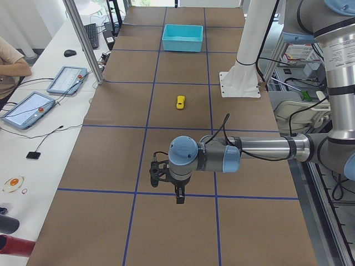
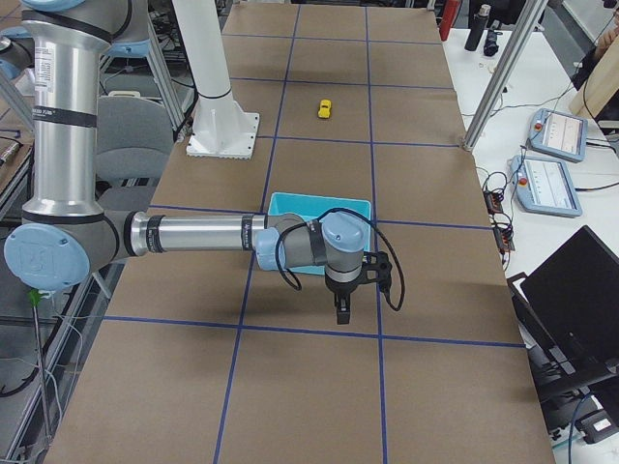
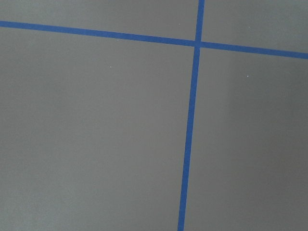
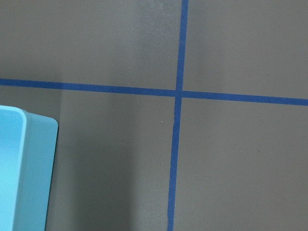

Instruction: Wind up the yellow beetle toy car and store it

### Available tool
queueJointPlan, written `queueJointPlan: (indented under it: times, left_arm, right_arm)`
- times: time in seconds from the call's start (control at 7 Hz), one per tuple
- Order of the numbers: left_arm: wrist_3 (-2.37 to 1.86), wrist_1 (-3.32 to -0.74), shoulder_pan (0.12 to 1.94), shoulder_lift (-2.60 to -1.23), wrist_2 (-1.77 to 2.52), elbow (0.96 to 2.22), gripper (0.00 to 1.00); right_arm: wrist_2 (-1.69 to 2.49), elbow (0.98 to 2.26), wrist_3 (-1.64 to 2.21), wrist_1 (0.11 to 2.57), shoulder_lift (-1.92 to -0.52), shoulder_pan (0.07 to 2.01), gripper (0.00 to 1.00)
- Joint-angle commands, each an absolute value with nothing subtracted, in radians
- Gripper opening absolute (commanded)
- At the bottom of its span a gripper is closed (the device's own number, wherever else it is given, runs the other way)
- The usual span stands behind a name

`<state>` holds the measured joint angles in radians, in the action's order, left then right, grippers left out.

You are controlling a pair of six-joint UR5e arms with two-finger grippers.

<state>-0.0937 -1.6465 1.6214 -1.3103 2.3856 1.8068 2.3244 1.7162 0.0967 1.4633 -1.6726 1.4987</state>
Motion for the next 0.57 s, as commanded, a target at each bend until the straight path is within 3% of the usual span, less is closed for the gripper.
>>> queueJointPlan:
  times: [0.0,0.43]
  left_arm:
    - [-0.092,-1.649,1.618,-1.318,2.387,1.815,1.00]
    - [-0.094,-1.643,1.533,-1.394,2.384,1.833,1.00]
  right_arm:
    - [2.324,1.715,0.097,1.463,-1.669,1.499,1.00]
    - [2.324,1.715,0.097,1.463,-1.667,1.499,1.00]
